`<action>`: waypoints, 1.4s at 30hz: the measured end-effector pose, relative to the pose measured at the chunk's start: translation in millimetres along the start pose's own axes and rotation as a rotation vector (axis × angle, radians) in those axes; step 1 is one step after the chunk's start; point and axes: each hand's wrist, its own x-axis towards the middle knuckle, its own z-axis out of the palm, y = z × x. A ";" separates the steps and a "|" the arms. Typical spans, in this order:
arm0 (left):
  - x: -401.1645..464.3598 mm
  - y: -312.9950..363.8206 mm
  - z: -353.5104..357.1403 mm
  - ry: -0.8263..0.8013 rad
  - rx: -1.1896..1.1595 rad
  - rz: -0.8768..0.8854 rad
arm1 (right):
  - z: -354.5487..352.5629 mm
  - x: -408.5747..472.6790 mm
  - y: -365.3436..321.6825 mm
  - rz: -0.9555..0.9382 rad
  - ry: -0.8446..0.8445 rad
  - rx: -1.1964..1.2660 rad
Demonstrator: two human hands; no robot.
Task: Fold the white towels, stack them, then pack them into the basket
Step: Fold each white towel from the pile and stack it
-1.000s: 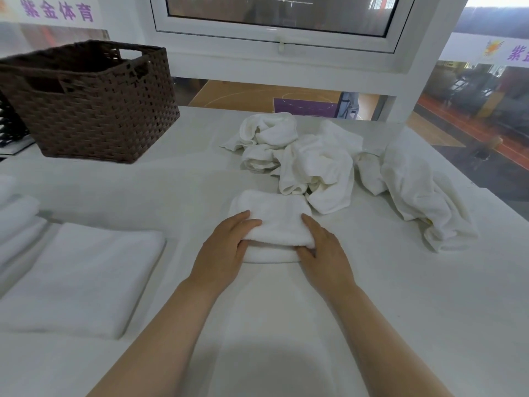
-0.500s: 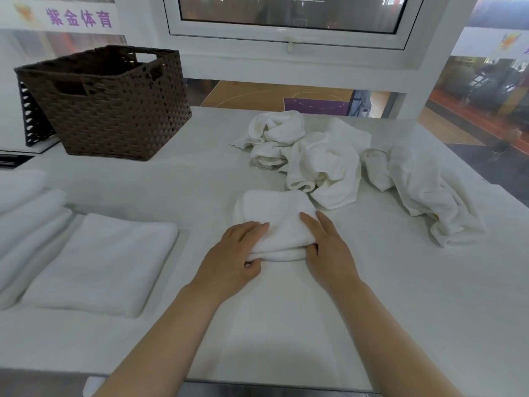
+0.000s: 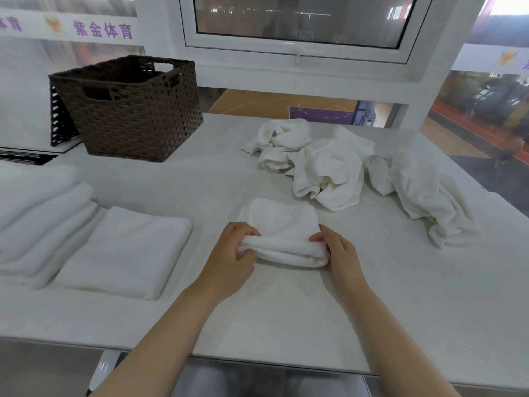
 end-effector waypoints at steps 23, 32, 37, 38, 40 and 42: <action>7.9 10.4 -62.9 0.054 0.476 0.092 | 73.4 -7.4 -55.3 -0.075 -0.165 -0.736; -12.6 4.5 -185.0 0.230 0.519 0.104 | 183.2 -20.8 -85.0 -0.319 -0.233 -0.624; -36.4 -12.1 -230.8 0.260 0.545 0.038 | 230.9 -38.6 -85.0 -0.330 -0.334 -0.616; -40.1 -15.7 -235.8 0.264 0.542 0.030 | 236.3 -41.6 -83.5 -0.322 -0.352 -0.614; -46.7 -23.0 -242.5 0.260 0.535 0.002 | 244.5 -46.3 -79.5 -0.308 -0.382 -0.618; -51.1 -31.3 -246.1 0.234 0.551 -0.018 | 250.0 -49.1 -73.9 -0.305 -0.408 -0.663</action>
